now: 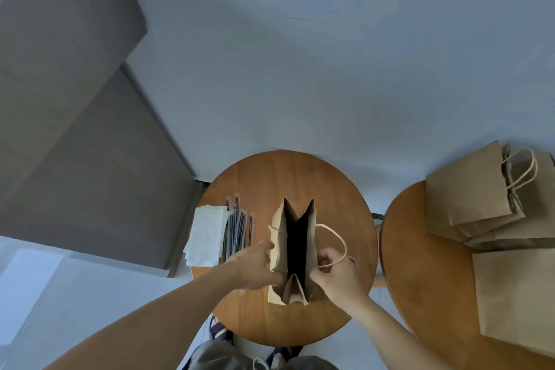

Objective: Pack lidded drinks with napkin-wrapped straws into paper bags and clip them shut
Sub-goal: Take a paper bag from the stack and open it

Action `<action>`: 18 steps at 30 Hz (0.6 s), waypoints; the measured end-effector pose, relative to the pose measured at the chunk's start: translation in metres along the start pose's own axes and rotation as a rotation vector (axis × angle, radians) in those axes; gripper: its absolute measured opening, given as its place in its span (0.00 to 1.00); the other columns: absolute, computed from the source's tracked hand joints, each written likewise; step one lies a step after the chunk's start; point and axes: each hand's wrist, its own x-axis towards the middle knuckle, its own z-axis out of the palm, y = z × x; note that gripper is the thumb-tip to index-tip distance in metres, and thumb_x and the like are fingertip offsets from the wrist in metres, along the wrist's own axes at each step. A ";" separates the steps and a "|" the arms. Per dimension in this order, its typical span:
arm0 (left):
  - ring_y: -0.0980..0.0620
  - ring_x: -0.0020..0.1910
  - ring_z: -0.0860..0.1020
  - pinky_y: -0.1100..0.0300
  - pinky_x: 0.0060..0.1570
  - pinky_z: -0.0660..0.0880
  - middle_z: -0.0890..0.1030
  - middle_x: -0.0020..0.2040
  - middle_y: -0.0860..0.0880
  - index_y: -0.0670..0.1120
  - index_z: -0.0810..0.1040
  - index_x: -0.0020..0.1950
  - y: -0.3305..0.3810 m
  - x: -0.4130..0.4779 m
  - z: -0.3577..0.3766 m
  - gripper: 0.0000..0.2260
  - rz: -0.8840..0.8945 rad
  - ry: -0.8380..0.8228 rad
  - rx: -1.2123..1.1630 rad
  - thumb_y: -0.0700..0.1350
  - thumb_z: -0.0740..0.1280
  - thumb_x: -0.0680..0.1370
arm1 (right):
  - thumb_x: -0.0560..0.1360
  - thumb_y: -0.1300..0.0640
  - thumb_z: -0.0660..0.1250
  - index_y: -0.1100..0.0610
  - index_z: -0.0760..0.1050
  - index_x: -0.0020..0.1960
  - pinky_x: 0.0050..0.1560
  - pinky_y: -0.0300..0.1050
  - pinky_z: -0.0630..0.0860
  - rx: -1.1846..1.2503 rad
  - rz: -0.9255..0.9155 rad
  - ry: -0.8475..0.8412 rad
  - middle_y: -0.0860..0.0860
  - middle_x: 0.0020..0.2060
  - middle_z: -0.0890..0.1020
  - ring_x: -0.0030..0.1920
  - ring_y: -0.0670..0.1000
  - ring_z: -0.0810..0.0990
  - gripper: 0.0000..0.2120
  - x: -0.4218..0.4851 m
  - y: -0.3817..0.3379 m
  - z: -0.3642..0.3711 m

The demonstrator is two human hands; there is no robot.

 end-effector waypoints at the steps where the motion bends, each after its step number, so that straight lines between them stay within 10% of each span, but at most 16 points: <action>1: 0.51 0.52 0.80 0.53 0.50 0.82 0.79 0.58 0.52 0.54 0.61 0.73 0.008 0.002 0.004 0.36 -0.013 0.028 0.003 0.62 0.69 0.69 | 0.71 0.56 0.72 0.45 0.74 0.44 0.32 0.28 0.72 -0.001 0.010 0.003 0.37 0.34 0.82 0.36 0.37 0.80 0.09 0.001 -0.005 0.002; 10: 0.54 0.34 0.79 0.58 0.41 0.82 0.78 0.37 0.53 0.50 0.76 0.48 0.018 0.011 0.001 0.06 -0.171 0.354 0.150 0.51 0.65 0.79 | 0.75 0.45 0.68 0.48 0.70 0.48 0.30 0.38 0.69 -0.409 0.186 0.138 0.44 0.35 0.78 0.34 0.44 0.78 0.10 0.009 -0.032 -0.009; 18: 0.57 0.35 0.77 0.64 0.36 0.76 0.76 0.39 0.55 0.51 0.73 0.54 -0.028 0.007 -0.012 0.06 -0.171 0.426 0.068 0.49 0.64 0.79 | 0.77 0.46 0.65 0.49 0.69 0.49 0.37 0.39 0.77 -0.533 0.260 0.141 0.43 0.37 0.76 0.36 0.46 0.78 0.08 -0.008 -0.016 -0.020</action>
